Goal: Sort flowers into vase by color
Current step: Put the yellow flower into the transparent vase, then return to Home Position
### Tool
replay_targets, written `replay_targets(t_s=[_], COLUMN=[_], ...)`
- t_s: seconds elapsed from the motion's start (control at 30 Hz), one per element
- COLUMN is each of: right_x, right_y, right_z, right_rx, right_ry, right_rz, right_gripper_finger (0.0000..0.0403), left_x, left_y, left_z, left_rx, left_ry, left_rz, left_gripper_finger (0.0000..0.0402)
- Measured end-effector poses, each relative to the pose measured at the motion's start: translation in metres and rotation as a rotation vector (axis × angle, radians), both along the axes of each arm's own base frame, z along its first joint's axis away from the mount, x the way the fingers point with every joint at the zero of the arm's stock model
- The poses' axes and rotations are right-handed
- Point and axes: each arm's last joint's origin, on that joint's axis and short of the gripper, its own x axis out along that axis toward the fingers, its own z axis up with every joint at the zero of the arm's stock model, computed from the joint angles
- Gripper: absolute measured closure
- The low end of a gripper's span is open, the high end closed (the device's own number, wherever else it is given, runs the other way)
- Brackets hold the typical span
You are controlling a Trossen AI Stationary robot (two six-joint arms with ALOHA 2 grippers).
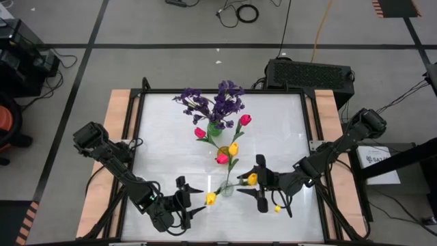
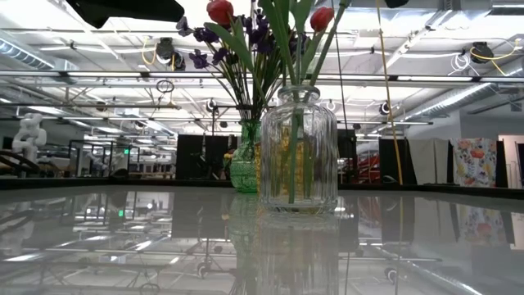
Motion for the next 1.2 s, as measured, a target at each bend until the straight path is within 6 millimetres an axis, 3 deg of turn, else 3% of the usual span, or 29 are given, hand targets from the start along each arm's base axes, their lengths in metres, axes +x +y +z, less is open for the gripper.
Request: replay_targets(t_s=[0.3, 0.43, 0.57, 0.7, 0.93, 1.03, 1.2], right_x=[-0.026, -0.045, -0.066, -0.089, -0.114, -0.119, -0.130], right_y=[-0.004, -0.009, -0.017, -0.029, -0.049, -0.055, -0.065], right_z=[0.028, 0.046, 0.067, 0.085, 0.089, 0.085, 0.070], right_rx=[0.042, 0.040, -0.010, -0.116, -0.274, -0.306, -0.305], right_ry=[-0.043, -0.083, -0.164, -0.241, -0.196, -0.154, -0.154], right_rz=[0.083, 0.119, 0.166, 0.213, 0.184, 0.158, 0.145], right_gripper_finger=[0.0124, 0.0097, 0.0094, 0.0109, 0.0171, 0.0215, 0.0309], left_x=[0.000, -0.003, -0.011, -0.023, -0.047, -0.049, -0.053], left_y=[0.000, 0.003, 0.010, 0.023, 0.058, 0.076, 0.107], left_z=[0.004, 0.017, 0.043, 0.070, 0.111, 0.118, 0.110], left_rx=[0.064, 0.081, 0.075, 0.102, 0.177, 0.201, 0.215], left_ry=[-0.007, -0.036, -0.091, -0.124, -0.172, -0.181, -0.175], left_rz=[-0.034, -0.056, -0.076, -0.099, -0.090, -0.098, -0.138], left_gripper_finger=[0.0127, 0.0127, 0.0127, 0.0128, 0.0142, 0.0181, 0.0285])
